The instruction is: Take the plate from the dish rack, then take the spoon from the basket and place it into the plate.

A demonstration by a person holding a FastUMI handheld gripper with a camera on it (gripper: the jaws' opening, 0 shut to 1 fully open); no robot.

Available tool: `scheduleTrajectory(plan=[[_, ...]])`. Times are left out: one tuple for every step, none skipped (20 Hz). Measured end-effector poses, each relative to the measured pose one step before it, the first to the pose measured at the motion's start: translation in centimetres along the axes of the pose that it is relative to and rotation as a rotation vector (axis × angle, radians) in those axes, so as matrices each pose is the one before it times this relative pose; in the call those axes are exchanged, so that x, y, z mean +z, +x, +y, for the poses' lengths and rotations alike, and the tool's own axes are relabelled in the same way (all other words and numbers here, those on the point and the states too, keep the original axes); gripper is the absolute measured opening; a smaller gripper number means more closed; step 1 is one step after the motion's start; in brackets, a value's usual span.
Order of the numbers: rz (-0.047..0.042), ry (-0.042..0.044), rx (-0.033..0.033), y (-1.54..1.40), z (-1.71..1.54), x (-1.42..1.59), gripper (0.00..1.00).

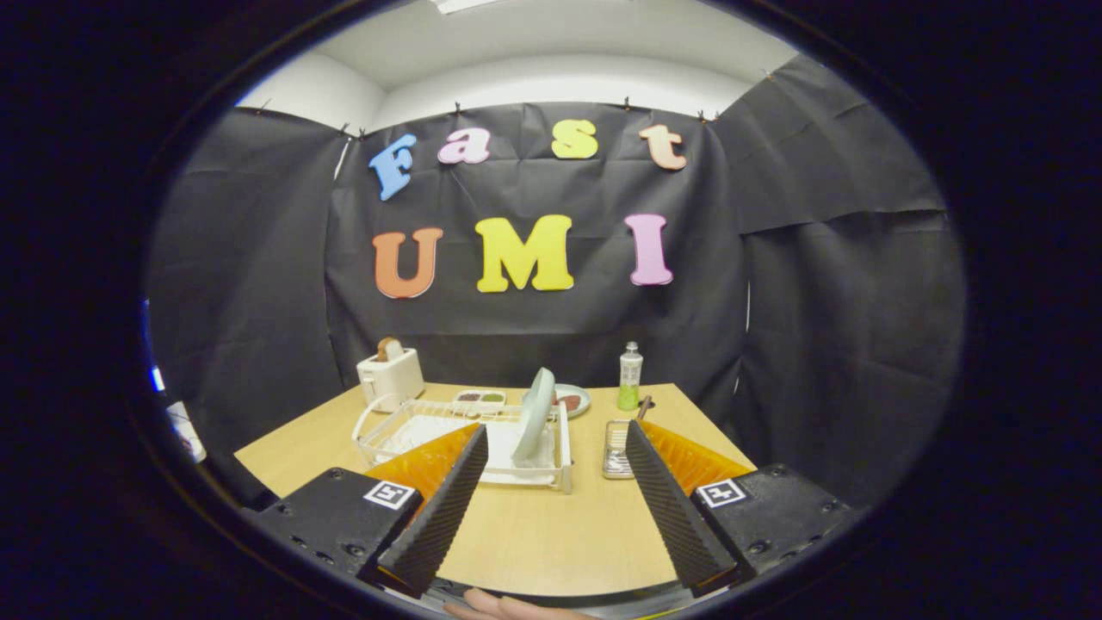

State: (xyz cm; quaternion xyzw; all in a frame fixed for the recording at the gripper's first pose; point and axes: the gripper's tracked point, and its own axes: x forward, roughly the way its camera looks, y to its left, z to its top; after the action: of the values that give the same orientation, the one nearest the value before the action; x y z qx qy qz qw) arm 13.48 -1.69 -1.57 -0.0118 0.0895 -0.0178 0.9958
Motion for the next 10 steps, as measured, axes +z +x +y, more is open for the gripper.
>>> scheduleTrajectory(plan=[[0.0343, 0.00463, 0.00341, 2.024, 0.139, 0.373, 1.0], [0.04606, 0.00657, 0.0013, 2.038, 0.391, 0.382, 1.0], [0.0432, 0.00301, 0.00716, 2.12, 0.464, 0.692, 1.0], [0.03933, 0.00318, 0.00695, 1.984, 0.456, 0.885, 1.0], [0.03081, 0.0019, 0.00316, 1.966, 0.448, 1.219, 1.0], [0.03916, -0.00263, -0.01044, 2.052, 0.143, 1.01, 1.0], [0.04173, -0.01544, -0.01326, 2.011, 0.139, 0.935, 1.0], [0.04181, -0.02032, -0.02081, 2.073, 0.127, 0.595, 1.0], [0.04793, -0.02918, -0.01761, 1.69, 0.245, 0.542, 1.0], [0.04271, -0.02133, -0.01197, 1.886, 0.289, 0.541, 1.0]])
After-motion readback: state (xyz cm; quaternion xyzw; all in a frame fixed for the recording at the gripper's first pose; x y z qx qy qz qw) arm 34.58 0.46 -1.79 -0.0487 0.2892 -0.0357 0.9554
